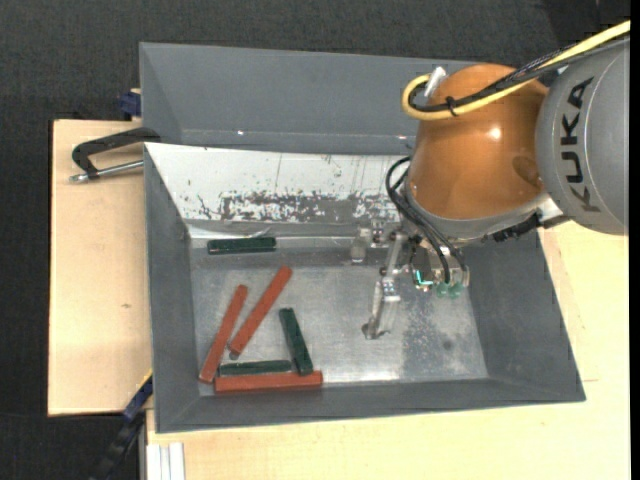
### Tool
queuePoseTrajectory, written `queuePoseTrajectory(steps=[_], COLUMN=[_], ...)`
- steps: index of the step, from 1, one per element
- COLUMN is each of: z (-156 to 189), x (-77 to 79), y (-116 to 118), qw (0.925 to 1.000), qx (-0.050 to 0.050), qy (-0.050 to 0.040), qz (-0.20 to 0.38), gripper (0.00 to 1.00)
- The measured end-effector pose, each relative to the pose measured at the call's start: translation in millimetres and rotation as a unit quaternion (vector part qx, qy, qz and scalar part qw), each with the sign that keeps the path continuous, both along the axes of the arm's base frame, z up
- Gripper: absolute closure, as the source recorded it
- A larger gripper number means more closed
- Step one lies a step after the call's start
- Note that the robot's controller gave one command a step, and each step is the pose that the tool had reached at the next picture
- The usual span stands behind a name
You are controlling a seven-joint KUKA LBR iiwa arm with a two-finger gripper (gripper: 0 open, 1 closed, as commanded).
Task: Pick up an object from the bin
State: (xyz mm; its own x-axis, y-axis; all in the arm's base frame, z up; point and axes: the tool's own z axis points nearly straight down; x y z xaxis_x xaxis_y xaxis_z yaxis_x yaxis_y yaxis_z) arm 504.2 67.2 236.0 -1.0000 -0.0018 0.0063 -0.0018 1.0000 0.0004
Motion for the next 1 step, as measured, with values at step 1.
queuePoseTrajectory(steps=[1], z=[4.3], x=[1.6], y=[-0.4], qw=[1.0000], qx=[0.001], qy=[-0.0045], qz=[-0.001], gripper=[0.00])
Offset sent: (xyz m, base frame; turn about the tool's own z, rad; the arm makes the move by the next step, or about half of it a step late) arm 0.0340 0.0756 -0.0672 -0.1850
